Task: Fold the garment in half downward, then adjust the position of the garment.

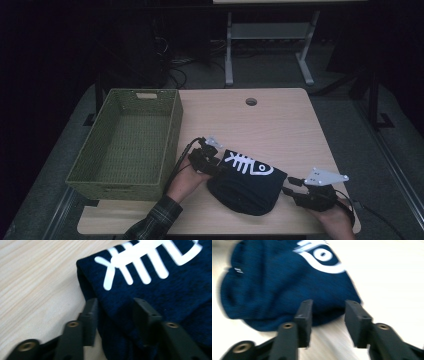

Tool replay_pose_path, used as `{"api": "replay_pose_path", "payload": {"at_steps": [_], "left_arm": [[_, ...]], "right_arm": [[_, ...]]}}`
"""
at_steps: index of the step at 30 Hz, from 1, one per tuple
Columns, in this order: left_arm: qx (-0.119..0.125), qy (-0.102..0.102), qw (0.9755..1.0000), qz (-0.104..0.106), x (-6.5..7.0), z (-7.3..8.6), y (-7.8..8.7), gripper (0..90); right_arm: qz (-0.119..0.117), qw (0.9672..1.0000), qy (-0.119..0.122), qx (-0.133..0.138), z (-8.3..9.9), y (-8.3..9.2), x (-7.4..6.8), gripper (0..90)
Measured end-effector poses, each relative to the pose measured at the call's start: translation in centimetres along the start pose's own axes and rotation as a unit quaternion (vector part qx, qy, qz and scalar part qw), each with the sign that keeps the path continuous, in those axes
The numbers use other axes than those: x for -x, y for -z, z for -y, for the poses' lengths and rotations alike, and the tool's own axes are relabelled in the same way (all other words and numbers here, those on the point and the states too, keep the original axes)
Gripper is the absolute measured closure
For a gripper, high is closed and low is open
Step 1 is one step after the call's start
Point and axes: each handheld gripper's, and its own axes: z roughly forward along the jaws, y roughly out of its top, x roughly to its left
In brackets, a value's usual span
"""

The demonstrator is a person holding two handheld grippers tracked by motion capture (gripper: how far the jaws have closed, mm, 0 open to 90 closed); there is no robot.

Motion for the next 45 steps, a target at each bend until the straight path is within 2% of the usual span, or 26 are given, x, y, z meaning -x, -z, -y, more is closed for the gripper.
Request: {"api": "replay_pose_path", "payload": {"at_steps": [4,6,11,17,21,28,31,32,35,36,38,39,40,41,42,45], "left_arm": [[-0.001,0.004,1.0,-0.002,-0.1,0.2,-0.4,37.5],[-0.005,0.002,1.0,-0.001,-0.1,0.3,-0.6,34.3],[-0.019,0.0,0.9998,0.001,-0.3,0.6,-1.4,29.8],[-0.028,-0.001,0.9996,-0.004,-0.2,0.8,-1.9,24.9],[-0.03,0.002,0.9996,-0.002,-0.3,1.0,-2.2,23.1],[-0.02,-0.002,0.9998,0.0,-0.3,1.2,-2.3,23.2],[-0.017,-0.004,0.9998,0.0,-0.2,1.2,-2.3,26.4],[-0.014,-0.011,0.9998,0.011,-0.2,1.3,-2.3,30.5],[-0.012,-0.012,0.9997,0.019,-0.1,1.3,-2.2,36.7],[-0.007,-0.01,0.9995,0.029,0.0,1.3,-2.2,44.5],[-0.005,-0.011,0.9993,0.035,-0.1,1.3,-2.2,47.2],[-0.007,-0.016,0.9989,0.044,-0.1,1.3,-2.2,52.2],[-0.003,-0.01,0.9987,0.049,-0.1,1.3,-2.3,57.1],[-0.004,-0.013,0.9986,0.05,0.0,1.3,-2.3,60.6],[-0.004,-0.018,0.9985,0.052,0.0,1.3,-2.4,68.1],[-0.006,-0.011,0.998,0.062,-0.1,1.1,-2.6,72.3]], "right_arm": [[0.023,0.9995,-0.021,-0.009,0.7,-0.2,1.3,36.8],[0.031,0.9987,-0.035,-0.018,0.9,-0.4,1.7,30.0],[0.052,0.9967,-0.052,-0.036,1.4,-1.0,2.5,18.8],[0.068,0.994,-0.062,-0.059,2.0,-1.6,3.3,14.7],[0.077,0.9927,-0.066,-0.065,2.2,-1.8,3.4,13.9],[0.075,0.9931,-0.073,-0.053,2.5,-2.0,3.7,11.7],[0.076,0.993,-0.073,-0.053,2.5,-2.0,3.7,11.6],[0.076,0.993,-0.073,-0.053,2.5,-2.0,3.8,11.6],[0.076,0.993,-0.073,-0.053,2.5,-2.0,3.8,11.6],[0.076,0.993,-0.074,-0.053,2.5,-2.0,3.7,11.6],[0.076,0.993,-0.074,-0.053,2.5,-2.0,3.8,11.6],[0.076,0.9929,-0.074,-0.053,2.5,-2.0,3.7,11.6],[0.076,0.9929,-0.074,-0.053,2.5,-2.0,3.7,11.6],[0.077,0.9929,-0.074,-0.053,2.5,-2.0,3.7,11.6],[0.077,0.9929,-0.074,-0.053,2.5,-2.0,3.7,11.6],[0.077,0.9929,-0.074,-0.053,2.5,-2.0,3.7,11.6]]}}
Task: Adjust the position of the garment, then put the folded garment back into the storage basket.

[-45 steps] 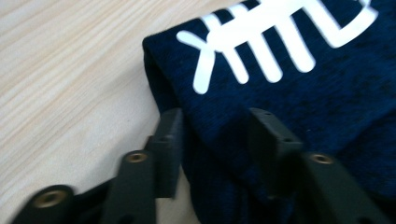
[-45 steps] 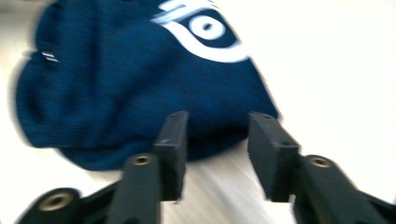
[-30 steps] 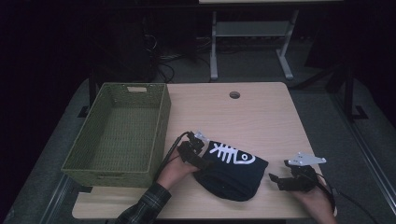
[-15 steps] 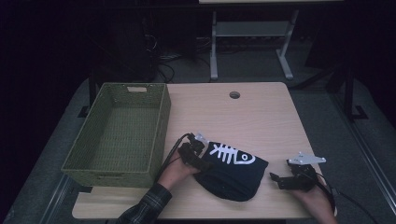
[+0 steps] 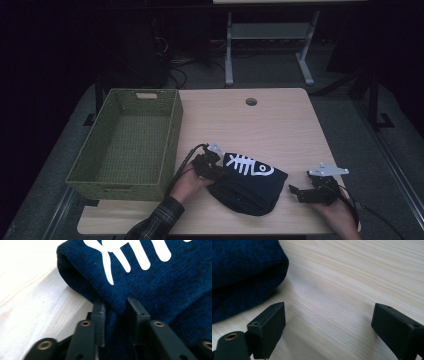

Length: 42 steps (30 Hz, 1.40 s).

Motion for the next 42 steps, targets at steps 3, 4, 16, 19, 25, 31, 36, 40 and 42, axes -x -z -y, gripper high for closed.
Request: {"api": "replay_pose_path", "payload": {"at_steps": [3,4,16,19,25,31,36,40,42], "left_arm": [[-0.006,0.001,1.0,0.001,0.1,-0.2,-0.1,76.0],[-0.006,0.001,1.0,0.001,0.1,-0.2,-0.1,76.3],[0.004,0.008,0.9997,0.021,-0.1,-0.5,0.9,77.0],[0.007,0.013,0.9996,0.026,0.0,-0.7,1.4,77.2],[0.019,0.021,0.9993,0.024,0.6,-1.6,2.7,77.1],[0.019,0.029,0.999,0.026,0.7,-2.7,4.1,76.9],[0.016,0.023,0.9986,0.045,0.9,-3.8,5.5,76.9],[0.01,0.01,0.9983,0.056,1.3,-4.8,6.3,77.0],[0.007,0.005,0.9982,0.059,1.5,-5.2,6.6,77.1]], "right_arm": [[0.0,1.0,0.0,0.0,0.0,0.0,0.0,11.6],[0.0,1.0,0.0,0.0,0.0,0.0,0.0,11.6],[0.0,1.0,0.0,0.0,0.0,0.0,0.0,11.6],[0.0,1.0,-0.001,0.0,0.0,0.0,0.0,11.6],[0.0,1.0,0.001,0.0,0.0,0.0,0.0,11.6],[0.0,1.0,-0.001,-0.001,0.0,0.0,0.0,11.6],[0.0,1.0,-0.001,-0.002,0.0,0.0,0.0,11.5],[0.0,1.0,-0.001,0.0,0.0,0.0,0.0,11.6],[0.0,1.0,-0.002,-0.001,0.0,0.0,0.0,11.6]]}}
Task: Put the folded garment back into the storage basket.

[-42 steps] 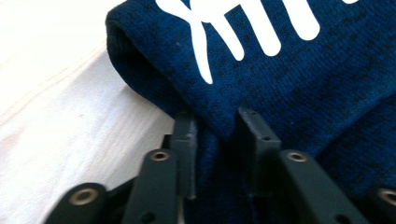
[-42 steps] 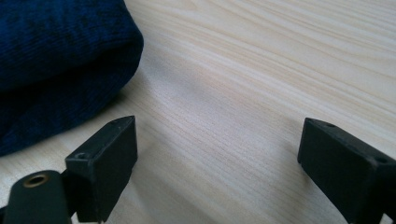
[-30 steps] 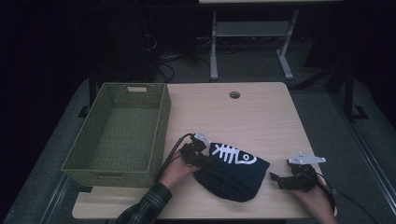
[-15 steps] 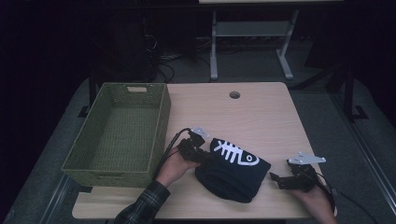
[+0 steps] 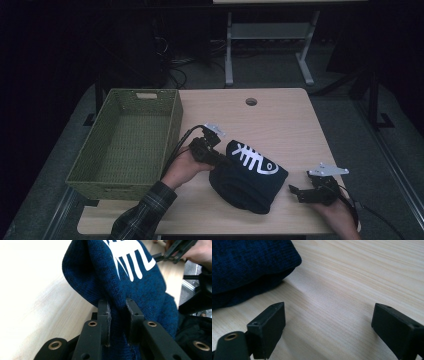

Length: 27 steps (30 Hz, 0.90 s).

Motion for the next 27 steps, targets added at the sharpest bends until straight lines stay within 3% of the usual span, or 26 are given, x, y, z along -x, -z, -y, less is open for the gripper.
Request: {"api": "replay_pose_path", "payload": {"at_steps": [7,15,27], "left_arm": [[0.005,-0.007,1.0,0.001,0.8,-1.3,1.3,77.3],[0.017,-0.007,0.9997,0.017,1.0,-2.2,3.2,77.4],[0.018,-0.011,0.9997,0.011,1.1,-3.6,7.4,77.5]], "right_arm": [[0.0,1.0,0.0,0.0,0.0,0.0,0.0,11.5],[0.0,1.0,0.0,0.0,0.0,0.0,0.0,11.6],[0.0,1.0,-0.001,0.001,0.0,0.0,0.0,11.6]]}}
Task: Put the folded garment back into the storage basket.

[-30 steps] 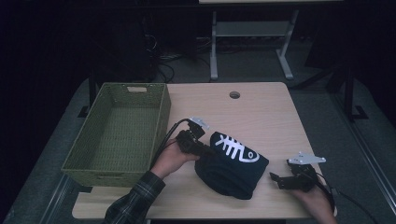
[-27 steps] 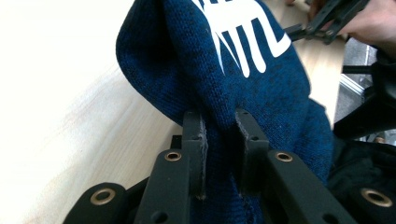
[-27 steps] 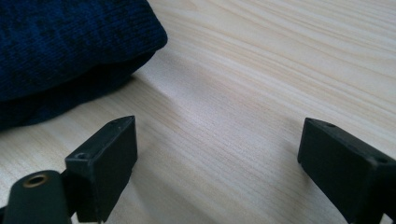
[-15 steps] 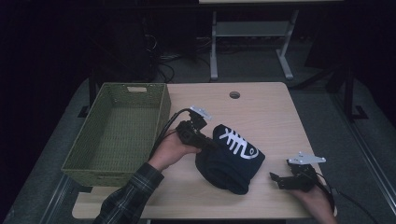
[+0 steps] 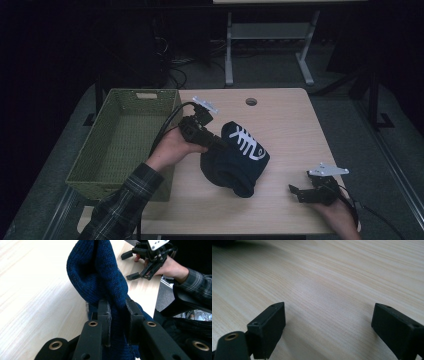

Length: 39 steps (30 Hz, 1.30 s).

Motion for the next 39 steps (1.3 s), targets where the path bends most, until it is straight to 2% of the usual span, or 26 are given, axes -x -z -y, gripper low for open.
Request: {"api": "replay_pose_path", "payload": {"at_steps": [26,39], "left_arm": [[0.018,0.03,0.9993,-0.013,-0.5,-0.2,8.6,77.5],[0.051,0.054,0.9968,-0.032,-1.3,1.1,13.2,77.6]], "right_arm": [[0.0,1.0,0.0,0.0,0.0,0.0,0.0,11.7],[0.0,1.0,0.0,0.0,0.0,0.0,0.0,11.7]]}}
